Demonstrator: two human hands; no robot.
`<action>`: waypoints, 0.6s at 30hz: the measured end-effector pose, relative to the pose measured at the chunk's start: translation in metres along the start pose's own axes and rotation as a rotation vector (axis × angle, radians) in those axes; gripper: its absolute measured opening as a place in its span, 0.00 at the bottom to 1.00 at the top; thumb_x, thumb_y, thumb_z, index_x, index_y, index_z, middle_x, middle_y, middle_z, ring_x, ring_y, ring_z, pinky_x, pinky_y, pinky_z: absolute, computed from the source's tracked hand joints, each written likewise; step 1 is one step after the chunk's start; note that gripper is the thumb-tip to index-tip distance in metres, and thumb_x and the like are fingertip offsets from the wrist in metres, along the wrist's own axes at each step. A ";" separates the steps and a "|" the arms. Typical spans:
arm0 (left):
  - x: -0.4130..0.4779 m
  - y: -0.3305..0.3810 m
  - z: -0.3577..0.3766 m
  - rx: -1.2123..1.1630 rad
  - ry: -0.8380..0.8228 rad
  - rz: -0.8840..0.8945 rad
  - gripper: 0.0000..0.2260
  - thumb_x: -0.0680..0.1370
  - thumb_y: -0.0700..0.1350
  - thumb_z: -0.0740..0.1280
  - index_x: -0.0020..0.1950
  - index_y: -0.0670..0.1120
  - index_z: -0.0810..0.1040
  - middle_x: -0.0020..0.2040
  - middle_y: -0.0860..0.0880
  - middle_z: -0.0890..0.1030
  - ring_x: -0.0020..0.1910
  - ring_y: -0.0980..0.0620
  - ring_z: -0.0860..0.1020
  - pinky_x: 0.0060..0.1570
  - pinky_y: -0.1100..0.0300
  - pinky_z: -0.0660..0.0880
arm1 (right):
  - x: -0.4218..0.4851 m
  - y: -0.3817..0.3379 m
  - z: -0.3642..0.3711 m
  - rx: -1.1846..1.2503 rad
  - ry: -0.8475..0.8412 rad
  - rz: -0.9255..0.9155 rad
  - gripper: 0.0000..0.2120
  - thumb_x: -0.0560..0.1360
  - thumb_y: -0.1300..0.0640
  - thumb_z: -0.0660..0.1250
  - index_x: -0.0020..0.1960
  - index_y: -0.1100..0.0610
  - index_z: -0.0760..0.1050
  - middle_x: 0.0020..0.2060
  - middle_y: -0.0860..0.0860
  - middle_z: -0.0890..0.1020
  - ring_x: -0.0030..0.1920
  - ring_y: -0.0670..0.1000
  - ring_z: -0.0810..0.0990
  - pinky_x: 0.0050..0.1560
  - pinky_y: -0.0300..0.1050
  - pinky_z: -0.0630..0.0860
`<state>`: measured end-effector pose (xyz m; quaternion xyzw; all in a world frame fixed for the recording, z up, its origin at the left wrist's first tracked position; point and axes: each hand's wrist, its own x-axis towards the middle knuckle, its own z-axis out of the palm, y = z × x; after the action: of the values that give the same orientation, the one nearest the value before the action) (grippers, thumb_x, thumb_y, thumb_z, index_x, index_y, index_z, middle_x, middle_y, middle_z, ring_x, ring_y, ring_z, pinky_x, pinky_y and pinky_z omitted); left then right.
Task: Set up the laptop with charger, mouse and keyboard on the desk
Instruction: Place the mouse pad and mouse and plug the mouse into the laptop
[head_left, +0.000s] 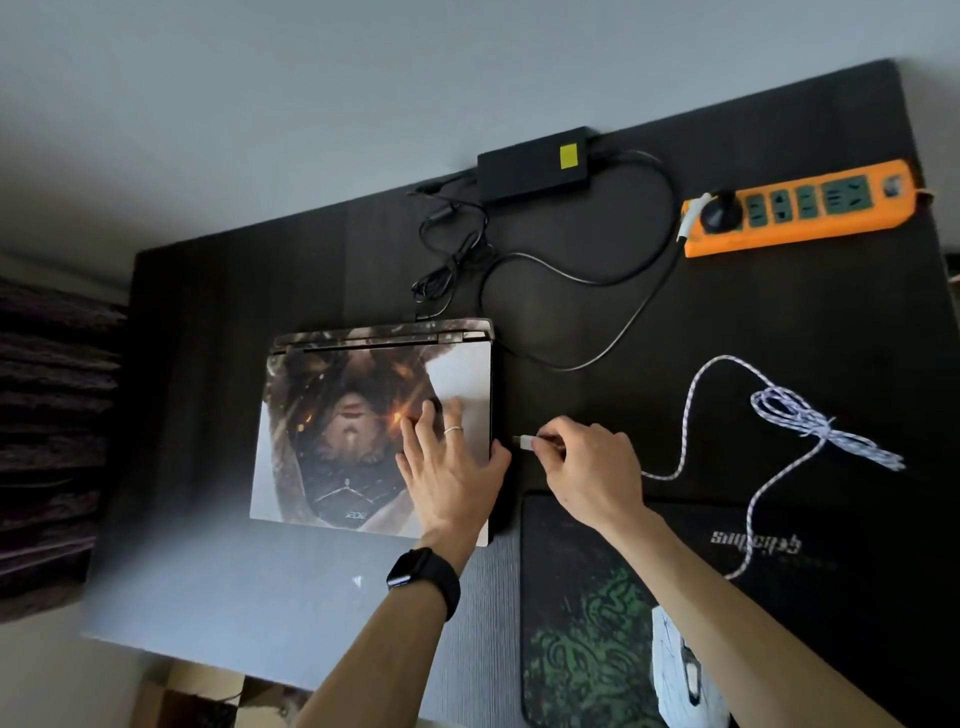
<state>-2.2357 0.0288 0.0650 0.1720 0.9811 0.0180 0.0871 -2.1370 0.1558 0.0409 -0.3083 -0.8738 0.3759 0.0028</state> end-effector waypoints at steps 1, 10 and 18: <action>-0.001 -0.001 0.001 -0.007 0.005 0.006 0.33 0.70 0.60 0.69 0.72 0.51 0.65 0.73 0.43 0.67 0.75 0.38 0.60 0.65 0.34 0.67 | 0.000 0.000 0.000 0.010 -0.008 0.005 0.09 0.80 0.45 0.64 0.53 0.48 0.80 0.38 0.46 0.85 0.41 0.53 0.81 0.44 0.50 0.69; -0.007 -0.005 -0.004 -0.040 -0.009 0.026 0.35 0.71 0.58 0.68 0.76 0.52 0.64 0.77 0.43 0.65 0.78 0.39 0.56 0.71 0.36 0.63 | 0.016 -0.012 -0.002 0.354 -0.269 0.199 0.09 0.79 0.46 0.66 0.51 0.47 0.83 0.41 0.46 0.87 0.41 0.49 0.84 0.44 0.48 0.79; -0.003 -0.013 -0.002 -0.043 0.041 0.092 0.34 0.71 0.63 0.62 0.76 0.52 0.65 0.73 0.42 0.70 0.76 0.42 0.64 0.71 0.39 0.65 | 0.024 -0.008 -0.007 0.495 -0.309 0.235 0.07 0.78 0.50 0.69 0.46 0.48 0.85 0.37 0.44 0.86 0.28 0.41 0.77 0.41 0.45 0.79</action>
<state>-2.2377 0.0153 0.0670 0.2147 0.9731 0.0467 0.0696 -2.1588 0.1690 0.0459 -0.3364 -0.7043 0.6173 -0.0987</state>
